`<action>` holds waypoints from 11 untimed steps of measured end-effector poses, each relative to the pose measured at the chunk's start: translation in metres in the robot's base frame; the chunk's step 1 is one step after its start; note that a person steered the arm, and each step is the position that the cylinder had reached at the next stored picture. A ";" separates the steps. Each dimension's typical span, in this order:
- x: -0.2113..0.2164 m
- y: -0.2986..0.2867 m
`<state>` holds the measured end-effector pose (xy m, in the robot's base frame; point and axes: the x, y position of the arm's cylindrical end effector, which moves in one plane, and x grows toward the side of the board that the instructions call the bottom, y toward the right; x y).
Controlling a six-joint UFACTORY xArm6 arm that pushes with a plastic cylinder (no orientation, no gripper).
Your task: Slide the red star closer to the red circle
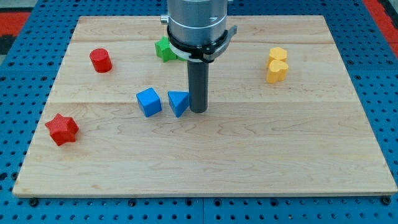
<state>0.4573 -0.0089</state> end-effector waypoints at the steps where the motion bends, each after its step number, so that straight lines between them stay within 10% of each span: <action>1: 0.000 -0.048; 3: 0.045 -0.011; 5: 0.127 -0.099; 8: 0.053 -0.250; 11: 0.013 -0.269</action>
<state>0.4705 -0.2774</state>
